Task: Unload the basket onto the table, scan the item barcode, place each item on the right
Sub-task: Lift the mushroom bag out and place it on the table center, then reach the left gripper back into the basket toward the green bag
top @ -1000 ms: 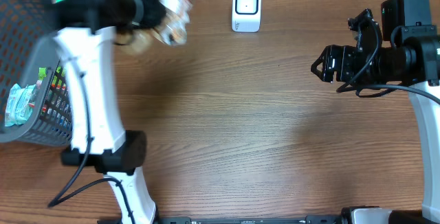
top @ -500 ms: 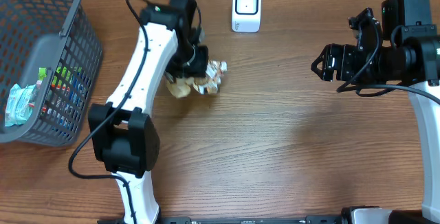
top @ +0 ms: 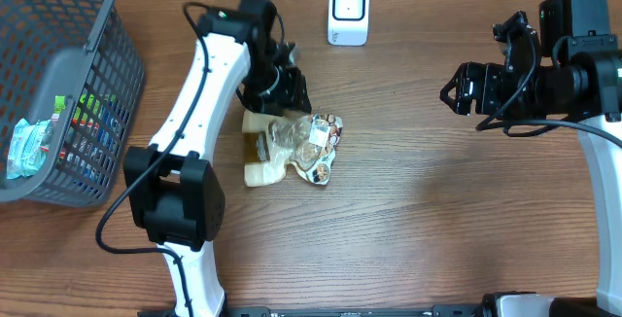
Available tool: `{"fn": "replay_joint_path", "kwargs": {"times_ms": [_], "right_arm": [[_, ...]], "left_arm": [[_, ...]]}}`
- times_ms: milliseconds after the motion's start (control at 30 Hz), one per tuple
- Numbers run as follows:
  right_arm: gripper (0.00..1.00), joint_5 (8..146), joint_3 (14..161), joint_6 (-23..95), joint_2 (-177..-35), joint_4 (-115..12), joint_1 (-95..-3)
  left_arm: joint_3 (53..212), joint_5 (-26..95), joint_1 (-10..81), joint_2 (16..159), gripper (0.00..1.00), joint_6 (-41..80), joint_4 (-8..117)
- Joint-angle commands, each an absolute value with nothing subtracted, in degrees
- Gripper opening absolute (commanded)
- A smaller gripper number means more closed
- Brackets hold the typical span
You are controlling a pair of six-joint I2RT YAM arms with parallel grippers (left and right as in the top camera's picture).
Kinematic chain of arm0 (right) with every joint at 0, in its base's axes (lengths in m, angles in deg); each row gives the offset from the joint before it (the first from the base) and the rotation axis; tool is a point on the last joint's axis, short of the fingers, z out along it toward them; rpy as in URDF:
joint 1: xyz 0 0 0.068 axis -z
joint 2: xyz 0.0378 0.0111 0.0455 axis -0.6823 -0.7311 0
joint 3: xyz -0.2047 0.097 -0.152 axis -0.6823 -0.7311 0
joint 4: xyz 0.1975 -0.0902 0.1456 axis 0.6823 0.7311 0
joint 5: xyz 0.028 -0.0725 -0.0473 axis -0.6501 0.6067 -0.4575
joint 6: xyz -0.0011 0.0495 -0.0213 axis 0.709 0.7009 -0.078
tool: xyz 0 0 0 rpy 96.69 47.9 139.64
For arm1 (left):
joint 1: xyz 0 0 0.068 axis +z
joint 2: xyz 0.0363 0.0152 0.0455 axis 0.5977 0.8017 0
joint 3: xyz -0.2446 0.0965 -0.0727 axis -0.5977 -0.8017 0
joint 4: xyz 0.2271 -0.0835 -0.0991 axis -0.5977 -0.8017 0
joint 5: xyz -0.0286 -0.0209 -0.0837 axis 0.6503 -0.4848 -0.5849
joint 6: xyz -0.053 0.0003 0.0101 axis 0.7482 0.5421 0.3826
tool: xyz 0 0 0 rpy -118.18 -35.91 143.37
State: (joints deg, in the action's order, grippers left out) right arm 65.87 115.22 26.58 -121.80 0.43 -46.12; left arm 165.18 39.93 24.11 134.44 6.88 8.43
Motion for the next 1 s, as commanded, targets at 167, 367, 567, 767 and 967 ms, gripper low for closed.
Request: {"fn": "replay_joint_path", "kwargs": {"times_ms": [167, 367, 567, 767, 967], "right_arm": [[0.89, 65.98, 116.40, 26.58, -121.45, 0.32, -46.29], [0.89, 65.28, 116.40, 26.62, -121.45, -0.05, -46.29], [0.89, 65.33, 116.40, 26.62, -121.45, 0.12, -46.29], [0.89, 65.33, 116.40, 26.80, -121.45, 0.21, -46.29], [0.89, 65.35, 116.37, 26.80, -121.45, 0.23, -46.29]], "left_arm": [[191.30, 44.49, 29.61, 134.33, 0.53, 3.51, -2.77], [217.05, 54.29, 39.10, 133.79, 0.68, 6.03, -7.88], [224.28, 60.71, 53.98, 133.26, 0.80, 8.30, -7.90], [211.32, 65.48, 67.97, 133.33, 0.79, 14.55, -7.90], [191.56, 64.80, 76.72, 134.44, 0.75, 17.94, -1.34]]}}
